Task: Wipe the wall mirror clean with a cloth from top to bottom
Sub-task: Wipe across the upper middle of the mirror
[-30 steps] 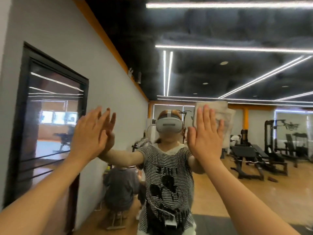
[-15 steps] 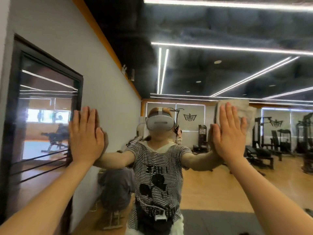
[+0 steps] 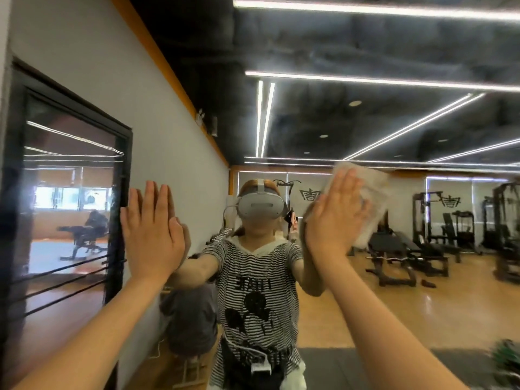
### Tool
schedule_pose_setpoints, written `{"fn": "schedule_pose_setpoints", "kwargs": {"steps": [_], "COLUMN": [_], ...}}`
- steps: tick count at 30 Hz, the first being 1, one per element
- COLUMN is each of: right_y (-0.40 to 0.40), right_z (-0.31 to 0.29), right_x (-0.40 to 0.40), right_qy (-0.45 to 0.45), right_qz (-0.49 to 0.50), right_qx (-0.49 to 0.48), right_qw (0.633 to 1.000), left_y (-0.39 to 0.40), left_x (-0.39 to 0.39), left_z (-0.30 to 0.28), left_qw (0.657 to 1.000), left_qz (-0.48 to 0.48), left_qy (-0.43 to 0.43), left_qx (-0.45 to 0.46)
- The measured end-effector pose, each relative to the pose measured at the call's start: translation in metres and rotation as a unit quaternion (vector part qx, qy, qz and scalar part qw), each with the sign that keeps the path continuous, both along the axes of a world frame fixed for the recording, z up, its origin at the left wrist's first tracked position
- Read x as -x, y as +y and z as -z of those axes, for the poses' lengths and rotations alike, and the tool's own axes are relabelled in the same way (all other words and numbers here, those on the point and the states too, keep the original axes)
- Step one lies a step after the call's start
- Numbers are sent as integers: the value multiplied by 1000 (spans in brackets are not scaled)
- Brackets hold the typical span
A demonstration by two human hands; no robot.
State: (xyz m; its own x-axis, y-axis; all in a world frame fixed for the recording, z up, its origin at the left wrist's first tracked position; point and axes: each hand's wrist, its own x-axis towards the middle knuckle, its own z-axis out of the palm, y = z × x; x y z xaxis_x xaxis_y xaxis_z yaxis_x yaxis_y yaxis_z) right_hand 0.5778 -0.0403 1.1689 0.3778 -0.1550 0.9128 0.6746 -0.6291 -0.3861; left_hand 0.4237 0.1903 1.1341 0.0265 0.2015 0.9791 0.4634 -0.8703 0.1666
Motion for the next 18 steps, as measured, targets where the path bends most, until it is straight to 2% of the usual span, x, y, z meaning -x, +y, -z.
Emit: {"fn": "schedule_pose_setpoints", "kwargs": {"steps": [4, 9, 11, 15, 18], "right_y": [36, -14, -40, -90, -97], "right_z": [11, 12, 13, 8, 4], "right_x": [17, -22, -36, -58, -57], "right_qy": [-82, -173, -156, -66, -34], "right_qz": [-40, -14, 3, 32, 26], "right_qx": [95, 212, 196, 133, 85], "right_qw": [991, 962, 968, 988, 995], "left_y": [0, 1, 2, 4, 4], "left_x": [1, 2, 1, 2, 1], "left_z": [0, -1, -1, 0, 0], "left_qw": [1000, 1000, 1000, 1000, 1000], "left_qz": [7, 8, 5, 0, -6], "left_qy": [2, -1, -3, -4, -7], "left_qx": [-2, -6, -7, -17, -20]}}
